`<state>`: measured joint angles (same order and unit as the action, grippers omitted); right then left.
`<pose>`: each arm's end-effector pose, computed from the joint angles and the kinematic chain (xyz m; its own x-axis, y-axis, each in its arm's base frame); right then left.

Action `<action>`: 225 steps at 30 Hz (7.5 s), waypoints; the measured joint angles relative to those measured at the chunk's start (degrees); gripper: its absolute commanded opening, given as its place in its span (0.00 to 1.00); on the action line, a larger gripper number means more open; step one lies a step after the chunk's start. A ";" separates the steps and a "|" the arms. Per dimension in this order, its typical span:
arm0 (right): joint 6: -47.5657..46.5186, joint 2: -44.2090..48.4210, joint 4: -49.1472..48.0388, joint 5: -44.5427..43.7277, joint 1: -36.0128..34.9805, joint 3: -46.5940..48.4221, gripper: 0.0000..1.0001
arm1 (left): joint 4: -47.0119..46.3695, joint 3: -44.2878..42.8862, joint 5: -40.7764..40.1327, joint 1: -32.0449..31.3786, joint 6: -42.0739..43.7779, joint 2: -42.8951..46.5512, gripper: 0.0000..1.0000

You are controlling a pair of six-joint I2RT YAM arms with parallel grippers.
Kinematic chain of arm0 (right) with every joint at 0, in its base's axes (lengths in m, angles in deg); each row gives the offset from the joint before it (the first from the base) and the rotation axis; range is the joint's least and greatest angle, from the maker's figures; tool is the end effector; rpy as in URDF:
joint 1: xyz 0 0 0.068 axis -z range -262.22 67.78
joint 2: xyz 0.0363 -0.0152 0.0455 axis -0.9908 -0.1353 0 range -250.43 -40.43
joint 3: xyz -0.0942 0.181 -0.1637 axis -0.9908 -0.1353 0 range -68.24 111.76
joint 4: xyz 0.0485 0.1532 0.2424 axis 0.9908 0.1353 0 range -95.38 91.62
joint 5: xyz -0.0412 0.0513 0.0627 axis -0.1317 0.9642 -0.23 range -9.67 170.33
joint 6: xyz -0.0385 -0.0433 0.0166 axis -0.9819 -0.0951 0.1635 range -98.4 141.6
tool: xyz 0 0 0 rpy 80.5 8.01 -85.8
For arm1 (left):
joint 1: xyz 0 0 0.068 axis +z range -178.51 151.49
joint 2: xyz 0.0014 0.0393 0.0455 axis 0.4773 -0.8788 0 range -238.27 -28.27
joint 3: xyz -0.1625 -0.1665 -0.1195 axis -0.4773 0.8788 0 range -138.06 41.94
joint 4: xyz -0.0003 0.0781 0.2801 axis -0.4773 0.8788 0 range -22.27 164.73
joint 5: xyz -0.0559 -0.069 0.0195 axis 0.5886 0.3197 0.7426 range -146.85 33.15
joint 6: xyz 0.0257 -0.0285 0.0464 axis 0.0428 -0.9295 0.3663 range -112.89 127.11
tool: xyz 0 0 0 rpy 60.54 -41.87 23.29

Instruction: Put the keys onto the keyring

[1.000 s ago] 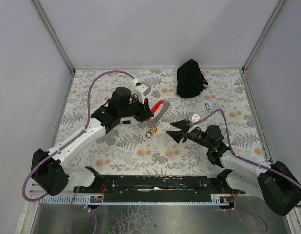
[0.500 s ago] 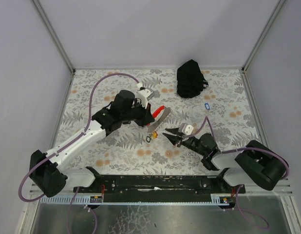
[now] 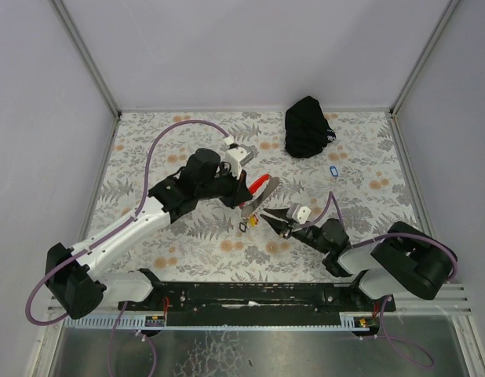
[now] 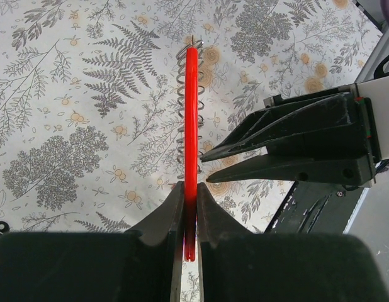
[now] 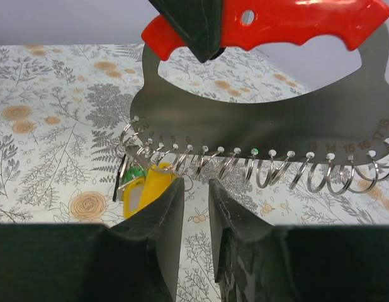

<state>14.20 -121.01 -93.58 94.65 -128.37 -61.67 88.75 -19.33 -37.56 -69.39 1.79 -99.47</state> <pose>0.1487 0.1706 0.1423 0.2799 0.1112 -0.9536 -0.8357 0.5170 -0.1850 0.2327 -0.2210 0.3042 -0.4642 0.2861 -0.8383 0.7924 0.5571 -0.2486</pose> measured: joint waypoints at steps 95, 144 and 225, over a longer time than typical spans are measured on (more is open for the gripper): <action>-0.22 1.31 0.48 -7.87 -4.48 0.02 0.26 | 1.75 0.00 -3.89 -3.45 -1.92 1.86 0.00; -4.81 6.05 7.52 -8.31 -4.50 0.66 0.21 | 1.79 0.00 -2.84 -4.15 -1.88 2.05 0.00; -0.94 11.28 13.55 -2.12 -4.55 0.02 0.25 | -5.60 8.39 -6.97 -3.69 -9.25 7.43 0.00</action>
<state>13.26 -109.73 -80.03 92.53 -132.92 -61.65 83.15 -10.94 -44.53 -73.08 -7.46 -92.04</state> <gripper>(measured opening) 0.250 0.061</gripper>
